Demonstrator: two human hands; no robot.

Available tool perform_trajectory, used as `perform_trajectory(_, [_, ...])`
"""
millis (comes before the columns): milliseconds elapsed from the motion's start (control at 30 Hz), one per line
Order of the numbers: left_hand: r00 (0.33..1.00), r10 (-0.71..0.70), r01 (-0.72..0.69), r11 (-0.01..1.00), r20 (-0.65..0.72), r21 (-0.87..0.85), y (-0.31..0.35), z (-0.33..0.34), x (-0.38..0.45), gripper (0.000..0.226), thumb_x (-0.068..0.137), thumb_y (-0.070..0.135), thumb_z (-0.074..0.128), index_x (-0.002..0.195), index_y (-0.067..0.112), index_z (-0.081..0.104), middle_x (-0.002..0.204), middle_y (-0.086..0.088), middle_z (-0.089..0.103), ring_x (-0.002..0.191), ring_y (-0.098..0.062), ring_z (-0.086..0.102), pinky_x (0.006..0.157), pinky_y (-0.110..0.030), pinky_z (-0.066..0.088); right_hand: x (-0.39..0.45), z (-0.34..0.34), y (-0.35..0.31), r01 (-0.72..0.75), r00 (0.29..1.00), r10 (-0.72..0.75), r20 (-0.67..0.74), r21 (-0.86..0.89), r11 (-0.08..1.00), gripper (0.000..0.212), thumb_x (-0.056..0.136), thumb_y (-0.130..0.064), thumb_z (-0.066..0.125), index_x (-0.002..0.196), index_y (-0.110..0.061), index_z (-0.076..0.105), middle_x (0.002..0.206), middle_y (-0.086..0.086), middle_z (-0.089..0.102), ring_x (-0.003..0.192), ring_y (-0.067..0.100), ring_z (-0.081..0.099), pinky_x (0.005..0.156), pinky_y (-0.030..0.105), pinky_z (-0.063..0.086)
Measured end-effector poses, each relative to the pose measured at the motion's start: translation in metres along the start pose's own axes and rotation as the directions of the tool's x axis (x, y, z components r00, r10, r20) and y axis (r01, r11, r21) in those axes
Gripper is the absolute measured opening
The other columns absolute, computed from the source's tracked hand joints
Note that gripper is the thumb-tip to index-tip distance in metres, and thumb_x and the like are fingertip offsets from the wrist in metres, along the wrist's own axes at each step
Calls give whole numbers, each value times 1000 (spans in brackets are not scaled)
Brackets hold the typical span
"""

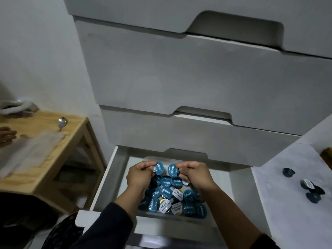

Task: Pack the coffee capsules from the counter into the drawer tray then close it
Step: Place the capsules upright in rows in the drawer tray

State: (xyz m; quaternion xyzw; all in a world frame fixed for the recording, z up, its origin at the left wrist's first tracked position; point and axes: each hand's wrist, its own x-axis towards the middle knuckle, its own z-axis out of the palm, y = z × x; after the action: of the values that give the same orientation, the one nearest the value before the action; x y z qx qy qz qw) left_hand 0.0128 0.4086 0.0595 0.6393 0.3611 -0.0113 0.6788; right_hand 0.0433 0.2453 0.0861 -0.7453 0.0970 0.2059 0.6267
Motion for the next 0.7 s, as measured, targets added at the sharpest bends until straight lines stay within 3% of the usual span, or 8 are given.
perform_trajectory(100, [995,-62,58,997,-83,-46,-2,8,9,27,86,3,59,73,24,70,89,-5,73,84,-22,69,83,-36,57,21,8,6,-40,999,40,-20,19,999,24,86,1,57,76,-14,71,94,14,71,66,10,63,67,20,52])
perform_trajectory(233, [989,-23,29,999,-147,39,5,16,14,29,87,5,57,69,26,69,89,-3,72,80,-19,69,73,-30,58,40,18,11,-83,996,83,-41,-8,997,24,85,3,55,78,-13,71,87,10,71,72,16,67,72,25,56])
perform_trajectory(400, [994,17,10,968,-109,249,10,18,26,27,88,6,56,70,23,68,92,-3,70,81,-16,67,67,-23,54,54,22,19,-92,993,86,-85,-78,993,27,86,2,55,74,-16,70,80,10,70,66,14,64,71,26,54])
perform_trajectory(467, [996,36,-7,940,-79,340,9,18,31,27,88,8,56,71,23,68,90,-1,70,82,-15,66,71,-23,53,56,21,20,-93,992,83,-90,-118,989,22,87,1,54,81,-12,71,81,9,68,70,15,63,74,26,53])
perform_trajectory(567, [997,63,-32,885,-51,465,10,19,36,25,87,9,56,73,24,70,82,5,66,82,-12,63,77,-22,51,58,21,24,-89,993,76,-87,-166,982,16,87,0,55,93,-3,70,75,6,65,66,12,60,65,18,50])
perform_trajectory(700, [995,76,-31,831,-58,555,14,19,42,25,83,6,56,69,22,70,79,7,68,81,-11,63,76,-18,45,65,23,30,-85,993,65,-98,-215,973,14,84,2,59,92,2,70,66,0,63,62,11,58,66,21,50])
